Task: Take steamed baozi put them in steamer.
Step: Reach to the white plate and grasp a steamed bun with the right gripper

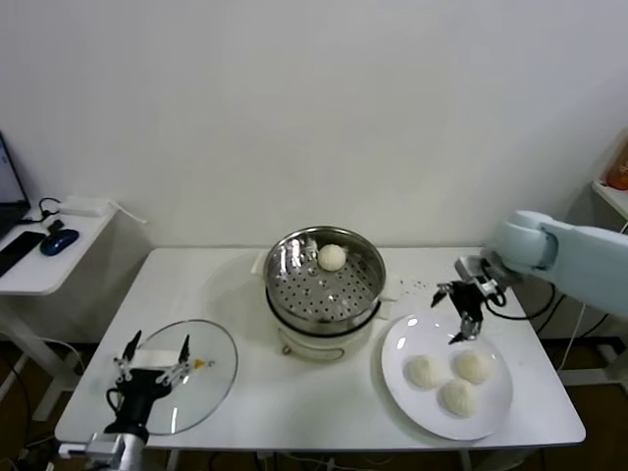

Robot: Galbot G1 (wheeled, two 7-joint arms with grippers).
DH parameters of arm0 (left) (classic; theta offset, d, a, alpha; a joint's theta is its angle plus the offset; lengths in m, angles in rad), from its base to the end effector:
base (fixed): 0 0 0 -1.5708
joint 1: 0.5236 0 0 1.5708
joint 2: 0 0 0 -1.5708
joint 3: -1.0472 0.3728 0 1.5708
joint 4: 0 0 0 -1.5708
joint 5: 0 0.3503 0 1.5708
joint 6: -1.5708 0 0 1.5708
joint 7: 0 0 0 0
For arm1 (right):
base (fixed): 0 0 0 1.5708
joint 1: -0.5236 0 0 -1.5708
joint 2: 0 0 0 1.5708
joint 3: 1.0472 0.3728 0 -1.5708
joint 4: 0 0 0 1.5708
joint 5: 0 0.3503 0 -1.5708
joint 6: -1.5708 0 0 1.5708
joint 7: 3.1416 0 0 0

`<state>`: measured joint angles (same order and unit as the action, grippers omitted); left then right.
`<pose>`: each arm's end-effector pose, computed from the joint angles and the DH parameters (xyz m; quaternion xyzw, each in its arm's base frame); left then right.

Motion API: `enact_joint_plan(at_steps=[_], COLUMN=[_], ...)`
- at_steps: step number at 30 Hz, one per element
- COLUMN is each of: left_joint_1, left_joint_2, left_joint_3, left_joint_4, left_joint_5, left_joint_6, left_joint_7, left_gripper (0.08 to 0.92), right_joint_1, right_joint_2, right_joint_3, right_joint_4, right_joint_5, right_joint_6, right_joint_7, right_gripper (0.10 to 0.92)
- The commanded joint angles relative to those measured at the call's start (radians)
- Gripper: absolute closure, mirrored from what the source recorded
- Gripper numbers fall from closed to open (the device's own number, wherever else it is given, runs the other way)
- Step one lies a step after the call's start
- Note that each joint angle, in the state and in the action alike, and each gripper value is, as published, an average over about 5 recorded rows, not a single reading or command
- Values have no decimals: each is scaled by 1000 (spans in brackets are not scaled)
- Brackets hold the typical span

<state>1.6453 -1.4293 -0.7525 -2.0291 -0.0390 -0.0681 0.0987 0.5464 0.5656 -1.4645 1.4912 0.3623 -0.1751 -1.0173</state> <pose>0.1371 0.1013 -0.3422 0.0117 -0.9945 -0.0995 0.0311 0.4873 -0.1672 -0.1305 0.5745 -0.5268 0.5011 0.3761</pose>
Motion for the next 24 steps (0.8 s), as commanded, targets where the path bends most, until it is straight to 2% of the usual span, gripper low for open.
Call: enact_joint_plan(at_steps=[1,13,24], left_joint_1=[7,11,11], left_joint_2=[2,-2,-1], left_joint_3=[-6,-13,-11], left_joint_4=[9,-36,-12], left_joint_5=[-2,-30,-25], left_joint_6=[-7,17,9], left_joint_7=[0,12,13], left_gripper=[177,177,177], right_joint_1=[-181,-299,-369], right_joint_2=[-82,28,66], right_joint_3=[44,116,173], right_joint_4=[27,-48,-98], right_joint_5=[25,47,15], right_joint_6=[-100,-122,-115], right_joint_7=[48,95,115], right_gripper=[203,203,203])
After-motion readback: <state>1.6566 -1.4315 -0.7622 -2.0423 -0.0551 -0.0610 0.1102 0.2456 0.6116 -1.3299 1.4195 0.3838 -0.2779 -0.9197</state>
